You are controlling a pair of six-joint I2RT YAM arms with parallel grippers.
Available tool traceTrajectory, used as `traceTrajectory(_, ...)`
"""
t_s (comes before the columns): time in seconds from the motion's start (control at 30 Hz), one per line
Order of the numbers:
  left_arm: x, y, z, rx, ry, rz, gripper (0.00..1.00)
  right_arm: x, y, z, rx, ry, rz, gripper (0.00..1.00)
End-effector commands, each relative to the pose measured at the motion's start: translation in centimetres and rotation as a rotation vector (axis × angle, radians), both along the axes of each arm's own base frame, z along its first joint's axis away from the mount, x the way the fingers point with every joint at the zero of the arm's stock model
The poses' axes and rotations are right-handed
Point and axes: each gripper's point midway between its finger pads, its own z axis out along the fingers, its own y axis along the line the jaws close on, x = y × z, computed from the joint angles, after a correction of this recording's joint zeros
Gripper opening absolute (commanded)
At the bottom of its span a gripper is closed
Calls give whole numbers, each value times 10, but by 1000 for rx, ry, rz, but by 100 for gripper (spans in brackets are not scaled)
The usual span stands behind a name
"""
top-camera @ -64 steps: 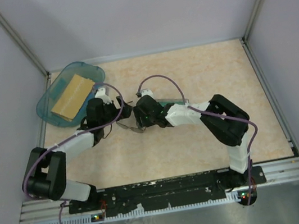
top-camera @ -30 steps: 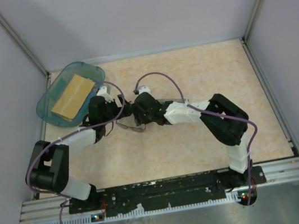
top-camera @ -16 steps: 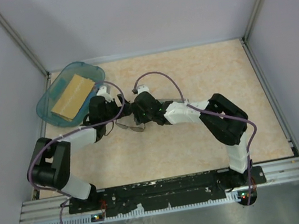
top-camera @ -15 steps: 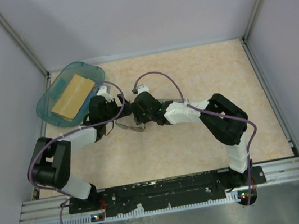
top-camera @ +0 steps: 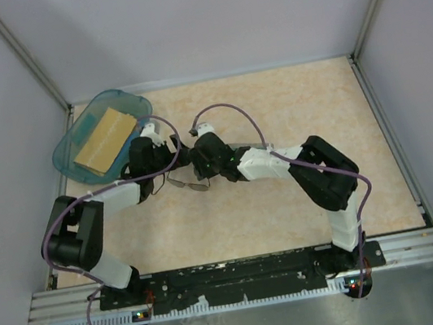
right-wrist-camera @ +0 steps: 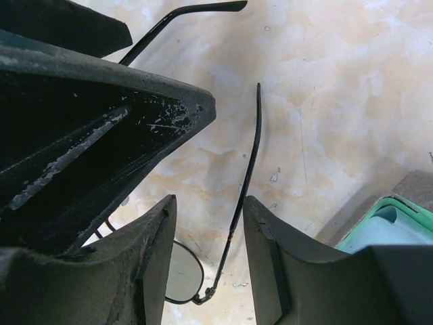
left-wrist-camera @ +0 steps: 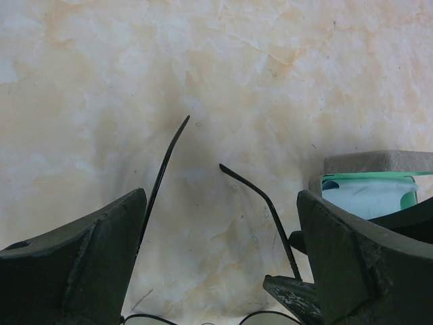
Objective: Organize the sunglasses
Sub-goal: Fold the sunglasses at the center of the board.
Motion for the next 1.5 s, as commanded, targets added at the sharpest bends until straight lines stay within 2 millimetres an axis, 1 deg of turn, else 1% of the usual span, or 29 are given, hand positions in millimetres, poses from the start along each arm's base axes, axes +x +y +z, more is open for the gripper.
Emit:
traceTrajectory(0.0, 9, -11, 14, -43, -41, -30, 98, -4, 21, 4, 34, -31, 63, 43)
traceTrajectory(0.13, 8, -11, 12, -49, -37, -34, 98, -6, 21, 0, 33, -25, 71, 42)
traceTrajectory(0.3, 7, -13, 13, -57, -40, -40, 98, -7, 22, 0, 43, -32, 77, 34)
traceTrajectory(0.63, 5, -16, 14, -70, -41, -57, 97, -13, 25, -3, 47, -34, 98, 24)
traceTrajectory(1.17, -1, -21, 14, -92, -28, -86, 97, -18, 29, -3, 58, -39, 123, 16)
traceTrajectory(1.47, -4, -24, 14, -111, -26, -100, 96, -21, 30, -5, 67, -40, 134, 19)
